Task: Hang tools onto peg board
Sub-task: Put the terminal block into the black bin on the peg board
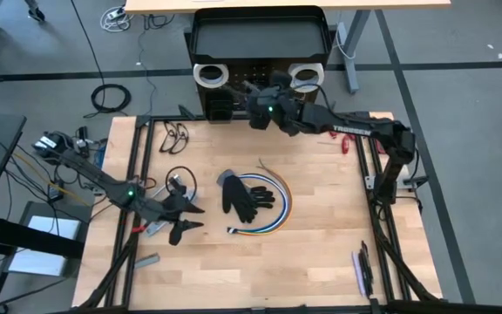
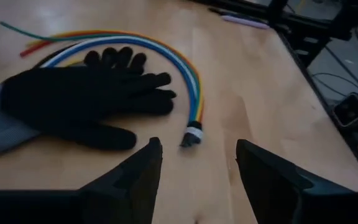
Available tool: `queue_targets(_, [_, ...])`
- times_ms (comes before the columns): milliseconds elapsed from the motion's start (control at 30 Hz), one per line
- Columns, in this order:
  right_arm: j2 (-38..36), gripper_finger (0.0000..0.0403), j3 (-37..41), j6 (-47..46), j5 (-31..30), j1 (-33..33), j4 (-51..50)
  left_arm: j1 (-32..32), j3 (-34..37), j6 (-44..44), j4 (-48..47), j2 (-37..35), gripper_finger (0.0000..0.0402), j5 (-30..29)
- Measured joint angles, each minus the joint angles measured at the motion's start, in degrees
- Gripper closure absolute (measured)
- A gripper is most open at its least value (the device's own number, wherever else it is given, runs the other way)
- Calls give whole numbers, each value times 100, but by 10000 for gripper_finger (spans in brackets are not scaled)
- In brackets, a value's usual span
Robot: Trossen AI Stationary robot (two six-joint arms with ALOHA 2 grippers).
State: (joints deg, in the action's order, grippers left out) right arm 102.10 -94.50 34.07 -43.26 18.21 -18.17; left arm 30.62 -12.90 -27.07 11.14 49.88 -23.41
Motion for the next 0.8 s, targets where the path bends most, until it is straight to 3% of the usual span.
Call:
queue_targets(400, [169,258,-11,-392,-97,224,298,95,-6,-6,-131,264,188,-69])
queue_targets(667, [-35,236,-5,-499,-310,54,-96,120,-1180,-120,-3233,267,204,-345])
queue_targets(800, [-231,236,-4,-1047,-336,23,-435,349,-1562,-222,-3566,265,218,-355])
